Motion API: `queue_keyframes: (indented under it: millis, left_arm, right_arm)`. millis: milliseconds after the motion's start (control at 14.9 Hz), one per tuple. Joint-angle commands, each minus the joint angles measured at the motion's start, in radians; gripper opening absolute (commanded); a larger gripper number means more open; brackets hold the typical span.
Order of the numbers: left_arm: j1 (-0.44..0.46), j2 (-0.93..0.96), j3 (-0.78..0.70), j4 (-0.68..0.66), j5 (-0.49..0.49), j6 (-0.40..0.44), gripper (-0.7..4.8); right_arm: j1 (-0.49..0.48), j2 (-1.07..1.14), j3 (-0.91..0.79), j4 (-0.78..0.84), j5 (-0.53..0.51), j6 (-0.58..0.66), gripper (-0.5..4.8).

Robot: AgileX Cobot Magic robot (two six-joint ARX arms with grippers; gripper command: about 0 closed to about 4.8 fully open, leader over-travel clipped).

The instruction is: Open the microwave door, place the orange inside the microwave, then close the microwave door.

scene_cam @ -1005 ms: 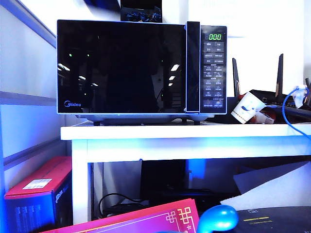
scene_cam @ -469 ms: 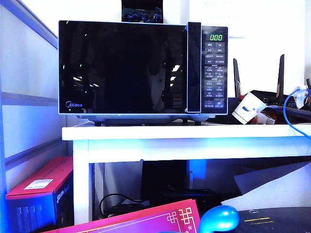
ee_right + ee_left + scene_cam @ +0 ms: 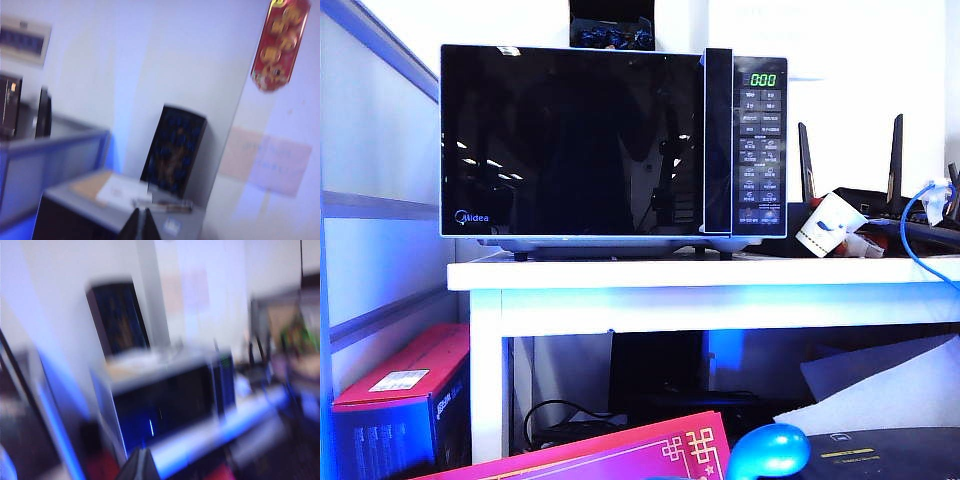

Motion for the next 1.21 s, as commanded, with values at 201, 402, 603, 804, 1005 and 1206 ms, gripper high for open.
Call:
queue_keyframes:
  millis: [201,402,603,804,1005,1206]
  left_arm:
    - [0.0,-0.234,-0.447,0.128,0.122,-0.03,-0.05]
    - [0.0,-0.34,-0.905,0.5,0.153,-0.037,-0.05]
    - [0.0,-0.335,-1.322,0.954,0.153,-0.139,-0.05]
    - [0.001,-0.335,-1.551,1.07,0.144,-0.15,-0.05]
    - [0.001,-0.335,-1.675,1.078,0.127,-0.145,-0.05]
    - [0.001,-0.335,-1.772,1.078,0.127,-0.136,-0.05]
  right_arm:
    - [0.0,-0.108,-0.274,-0.024,-0.003,-0.005,-0.05]
    - [0.0,-0.266,-0.734,0.311,-0.06,0.082,-0.05]
    - [-0.001,-0.434,-1.243,0.715,-0.037,0.13,-0.05]
    - [-0.001,-0.509,-1.597,0.717,0.025,0.142,-0.05]
    - [-0.001,-0.509,-1.836,0.867,0.024,0.205,-0.05]
    - [-0.001,-0.509,-2.071,1.043,0.025,0.288,-0.05]
